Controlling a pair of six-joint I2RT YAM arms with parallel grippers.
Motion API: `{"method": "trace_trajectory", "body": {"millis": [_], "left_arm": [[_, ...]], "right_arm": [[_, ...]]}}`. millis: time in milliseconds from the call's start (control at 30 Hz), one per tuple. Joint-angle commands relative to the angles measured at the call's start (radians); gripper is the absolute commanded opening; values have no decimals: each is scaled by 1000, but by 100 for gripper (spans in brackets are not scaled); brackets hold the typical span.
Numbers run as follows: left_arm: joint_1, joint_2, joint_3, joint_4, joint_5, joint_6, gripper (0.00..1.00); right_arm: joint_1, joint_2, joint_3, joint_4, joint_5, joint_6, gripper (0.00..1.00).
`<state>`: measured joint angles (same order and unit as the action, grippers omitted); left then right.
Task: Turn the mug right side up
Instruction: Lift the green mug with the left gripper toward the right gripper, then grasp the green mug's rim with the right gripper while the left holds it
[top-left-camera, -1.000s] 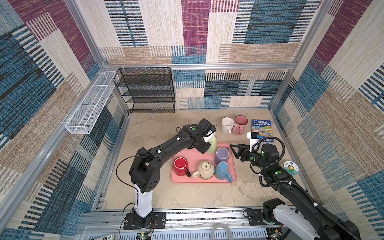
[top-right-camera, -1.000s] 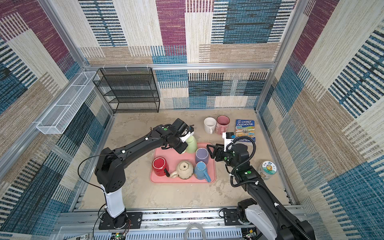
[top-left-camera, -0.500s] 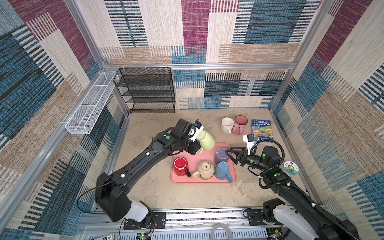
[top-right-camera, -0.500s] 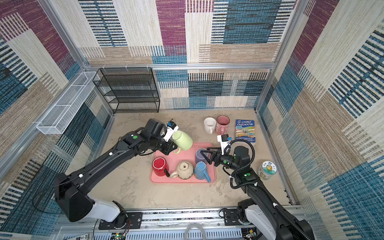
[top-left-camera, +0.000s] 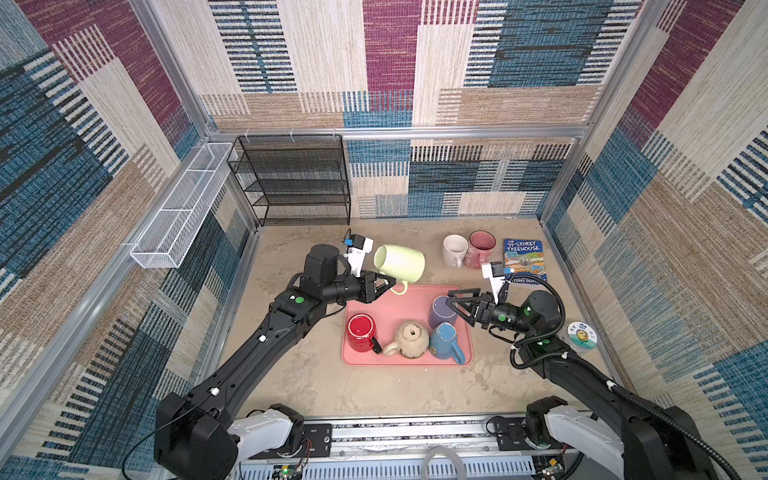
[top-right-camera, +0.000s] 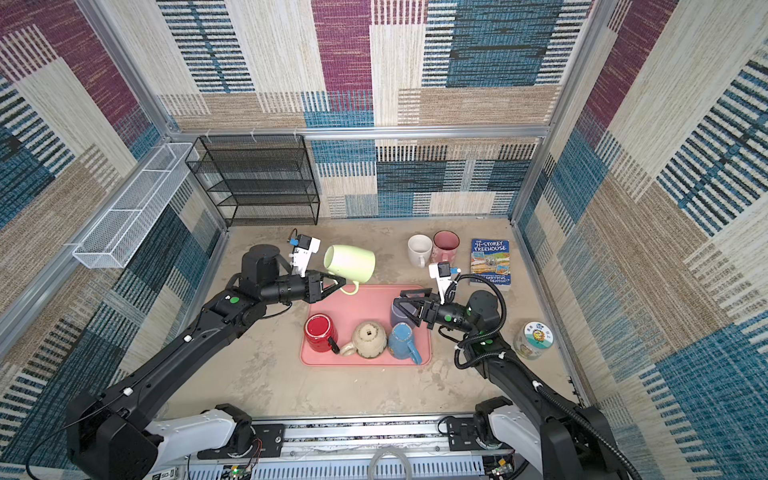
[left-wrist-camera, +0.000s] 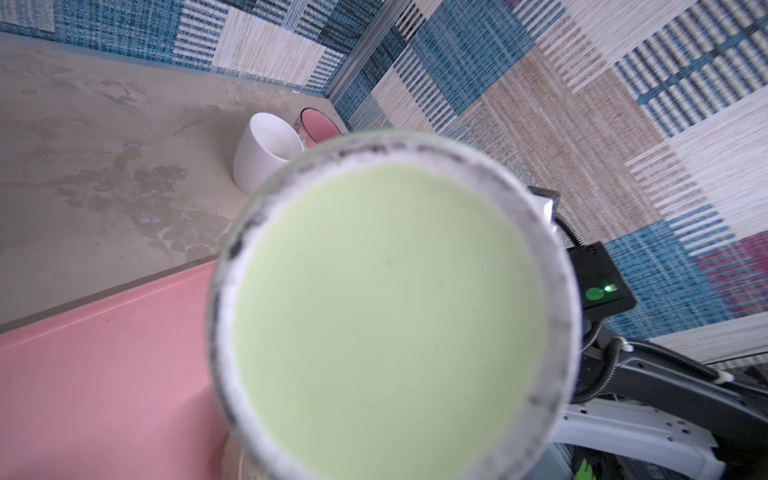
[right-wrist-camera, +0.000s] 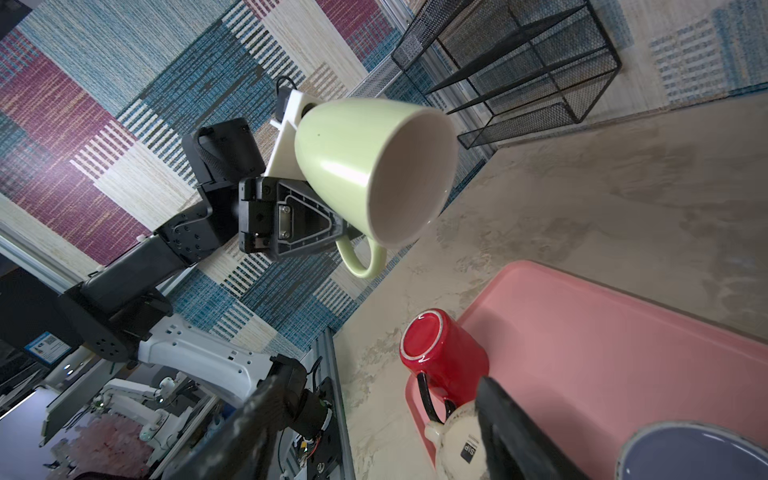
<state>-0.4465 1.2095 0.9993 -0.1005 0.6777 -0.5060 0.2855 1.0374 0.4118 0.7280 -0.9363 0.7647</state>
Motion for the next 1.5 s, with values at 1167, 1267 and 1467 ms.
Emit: {"method": "trace_trajectory", "body": {"millis": [1167,1267,1467], "left_arm": [[20,85,-72,702,191,-366,0],[21,84,-80,702,192,-369,0],[20,89,-97,751,190,-368,0]], "right_arm": [[162,417,390,356,-43,206,36],[164,432,408,365,-39,216,35],[170,474,437,419,-36,263,30]]}}
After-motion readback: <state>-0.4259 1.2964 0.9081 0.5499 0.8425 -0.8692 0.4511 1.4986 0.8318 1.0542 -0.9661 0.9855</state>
